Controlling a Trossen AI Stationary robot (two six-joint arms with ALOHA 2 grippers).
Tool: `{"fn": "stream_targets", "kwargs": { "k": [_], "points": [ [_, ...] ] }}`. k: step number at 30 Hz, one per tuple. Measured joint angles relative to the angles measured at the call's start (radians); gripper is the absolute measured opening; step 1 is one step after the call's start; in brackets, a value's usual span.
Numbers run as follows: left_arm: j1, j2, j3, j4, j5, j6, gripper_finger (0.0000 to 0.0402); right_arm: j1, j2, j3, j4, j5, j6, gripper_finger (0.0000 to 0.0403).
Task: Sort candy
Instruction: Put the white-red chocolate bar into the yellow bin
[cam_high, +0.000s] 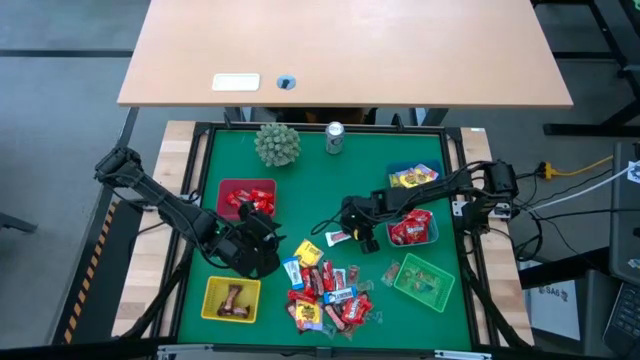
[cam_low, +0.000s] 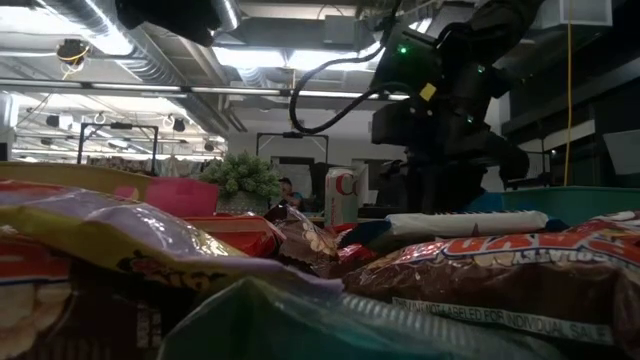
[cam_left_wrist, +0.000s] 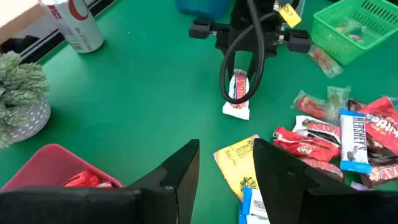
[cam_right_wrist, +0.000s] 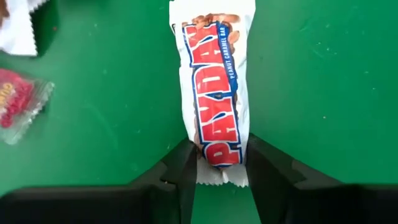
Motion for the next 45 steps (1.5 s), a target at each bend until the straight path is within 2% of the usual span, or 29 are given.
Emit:
{"fn": "stream_targets", "kwargs": {
  "k": [8, 15, 23, 32, 37, 45],
  "points": [
    [0.048, 0.000, 0.000, 0.014, 0.115, 0.021, 0.0137, 0.000, 0.000, 0.079, 0.003, -0.043, 0.120, 0.0124],
    [0.092, 0.000, 0.000, 0.107, 0.156, 0.203, 0.0138, 0.000, 0.000, 0.182, 0.006, -0.043, 0.242, 0.0125],
    [0.121, 0.000, 0.000, 0.256, 0.156, 0.392, 0.0138, 0.000, 0.000, 0.279, 0.012, -0.043, 0.261, 0.0125],
    [0.156, 0.000, 0.000, 0.280, 0.162, 0.332, 0.0138, 0.000, -0.001, 0.316, 0.048, -0.043, 0.261, 0.0126],
    [0.187, 0.013, 0.000, 0.283, 0.217, 0.331, 0.0138, 0.000, -0.001, 0.316, 0.065, -0.043, 0.261, 0.0126],
    [0.234, 0.086, 0.000, 0.305, 0.295, 0.447, 0.0138, 0.000, -0.001, 0.316, 0.084, -0.044, 0.291, 0.0126]
  ]
}}
